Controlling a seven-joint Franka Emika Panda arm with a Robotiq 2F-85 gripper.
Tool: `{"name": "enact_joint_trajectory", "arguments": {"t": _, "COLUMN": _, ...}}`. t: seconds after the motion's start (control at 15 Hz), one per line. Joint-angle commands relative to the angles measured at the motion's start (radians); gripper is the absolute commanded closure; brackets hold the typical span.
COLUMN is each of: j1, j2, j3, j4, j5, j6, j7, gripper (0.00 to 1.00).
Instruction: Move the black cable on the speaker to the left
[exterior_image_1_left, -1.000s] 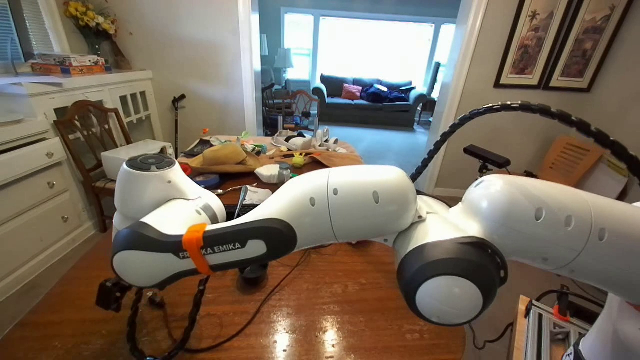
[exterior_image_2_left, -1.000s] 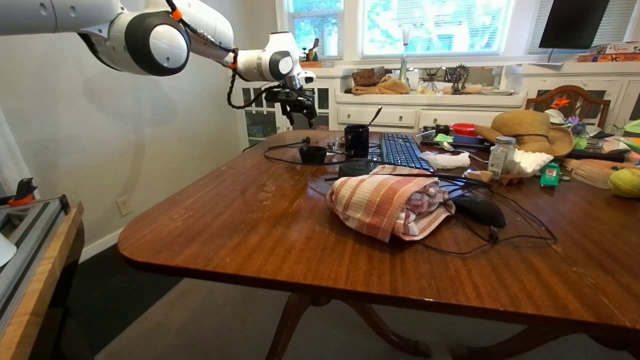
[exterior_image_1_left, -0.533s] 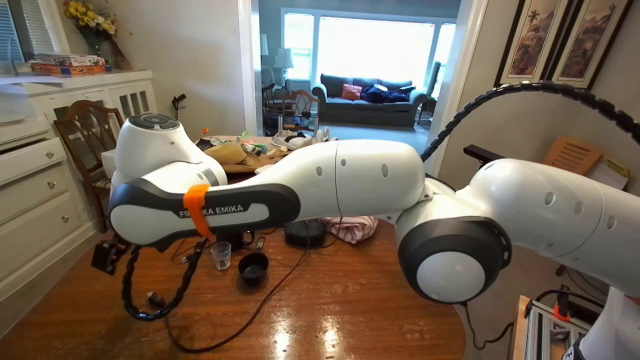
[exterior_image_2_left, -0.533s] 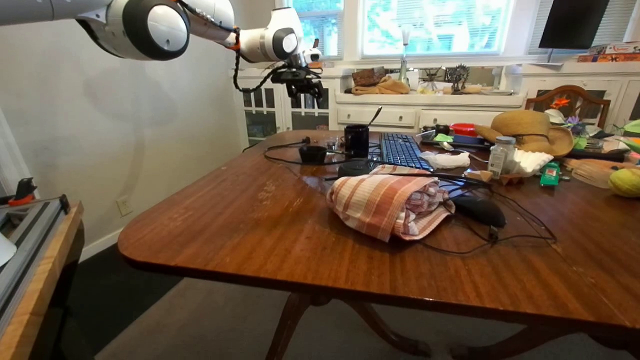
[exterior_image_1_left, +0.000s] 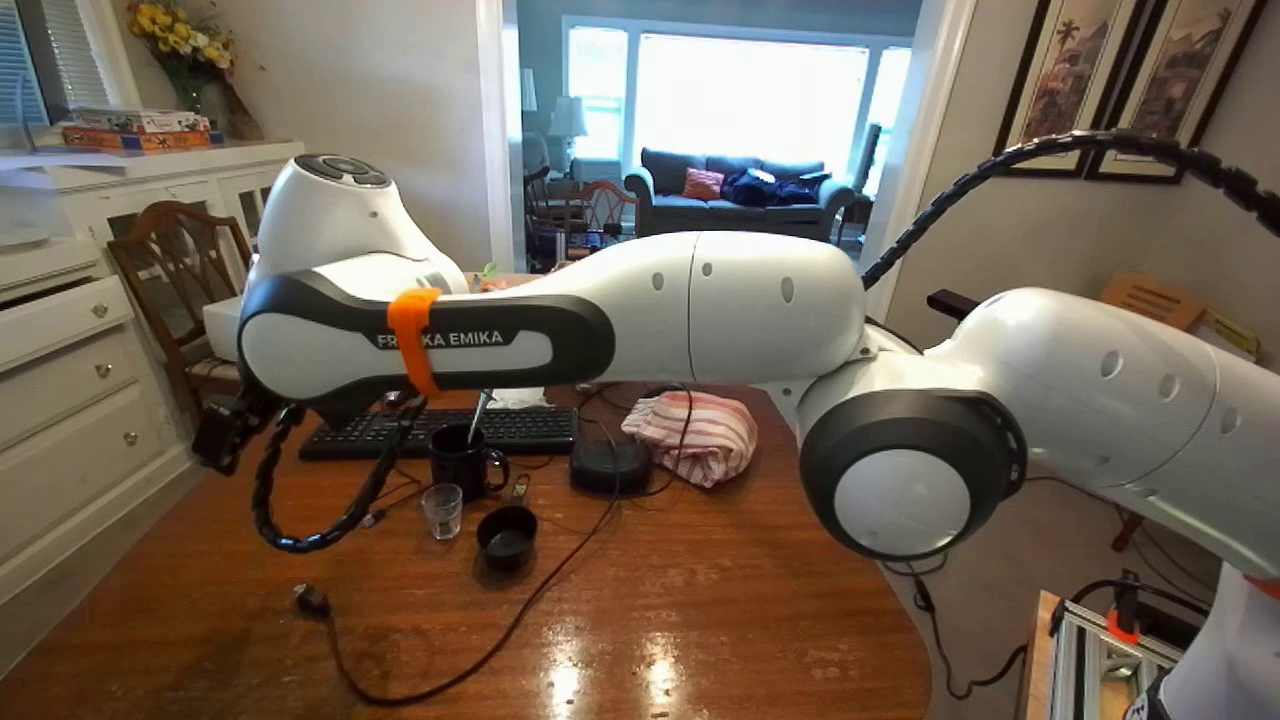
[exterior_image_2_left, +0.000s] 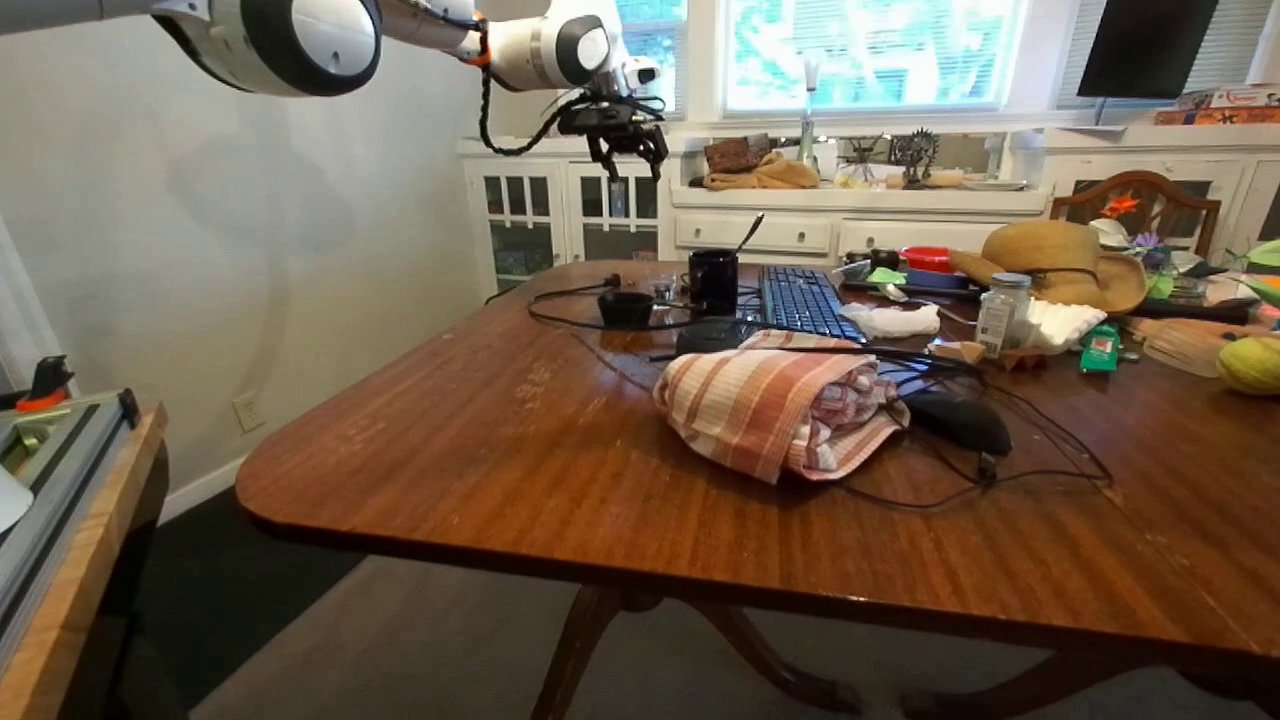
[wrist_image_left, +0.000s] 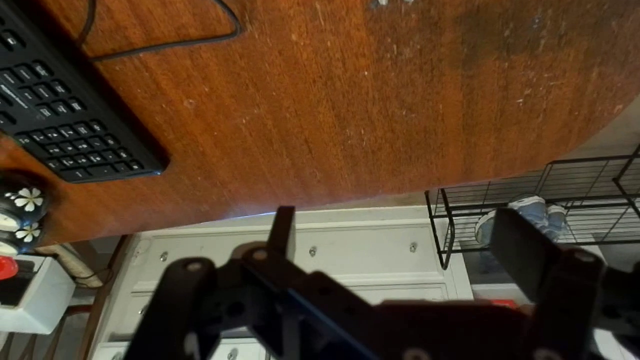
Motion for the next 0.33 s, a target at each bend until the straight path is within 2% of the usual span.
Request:
{"name": "enact_joint_trajectory", "arguments": {"t": 0.0, "j1": -0.003, "j2": -0.016, "j3": -0.004, "j4": -0.018, "j5": 0.007, "j6": 0.007, "j7": 0.000, "gripper": 0.00}}
{"name": "enact_joint_trajectory", "arguments": {"t": 0.27, "j1": -0.004, "j2": -0.020, "j3": -0.004, "j4": -0.019, "j5": 0.008, "j6": 0.007, "j7": 0.000, "gripper": 0.00}}
